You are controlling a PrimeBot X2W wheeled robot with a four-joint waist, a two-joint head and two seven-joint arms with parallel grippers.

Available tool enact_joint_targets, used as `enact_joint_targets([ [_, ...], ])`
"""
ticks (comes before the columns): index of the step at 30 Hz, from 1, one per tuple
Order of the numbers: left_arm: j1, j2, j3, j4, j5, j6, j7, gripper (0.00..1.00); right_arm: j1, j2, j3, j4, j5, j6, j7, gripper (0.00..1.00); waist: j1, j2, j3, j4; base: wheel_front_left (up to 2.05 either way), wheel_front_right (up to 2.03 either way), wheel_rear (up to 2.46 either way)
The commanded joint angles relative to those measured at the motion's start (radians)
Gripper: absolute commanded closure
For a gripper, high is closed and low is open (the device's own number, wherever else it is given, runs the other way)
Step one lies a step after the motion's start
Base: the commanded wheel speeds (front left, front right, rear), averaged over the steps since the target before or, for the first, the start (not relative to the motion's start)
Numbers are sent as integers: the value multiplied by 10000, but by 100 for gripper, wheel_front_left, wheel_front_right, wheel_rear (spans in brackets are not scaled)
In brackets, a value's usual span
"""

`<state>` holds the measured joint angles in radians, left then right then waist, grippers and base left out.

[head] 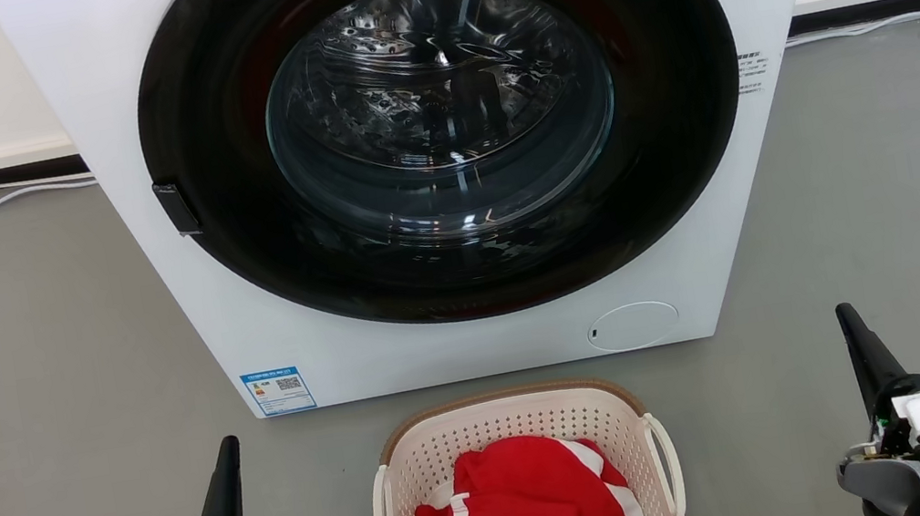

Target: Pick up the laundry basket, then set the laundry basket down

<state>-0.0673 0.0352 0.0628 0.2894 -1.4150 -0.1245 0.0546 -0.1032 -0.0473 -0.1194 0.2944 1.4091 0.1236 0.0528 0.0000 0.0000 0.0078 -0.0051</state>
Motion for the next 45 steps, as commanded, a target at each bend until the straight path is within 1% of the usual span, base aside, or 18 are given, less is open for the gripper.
enact_joint_targets([
  [1, -396, 129, 310, -329, -310, -54, 127, 100, -87, -30, 177, -377, 302, 65, 158, 100, 0, 0, -4, 5, 0, 0, 0],
  [16, -409, 150, 511, -439, -1935, -61, 587, 100, -47, -30, 52, -497, 1992, 71, 607, 100, 0, 0, -48, 51, 0, 0, 0],
  [45, -408, 150, 510, -441, -1936, -61, 587, 100, -47, -30, 54, -497, 1994, 71, 605, 100, 0, 0, -47, 51, 0, 0, 0],
])
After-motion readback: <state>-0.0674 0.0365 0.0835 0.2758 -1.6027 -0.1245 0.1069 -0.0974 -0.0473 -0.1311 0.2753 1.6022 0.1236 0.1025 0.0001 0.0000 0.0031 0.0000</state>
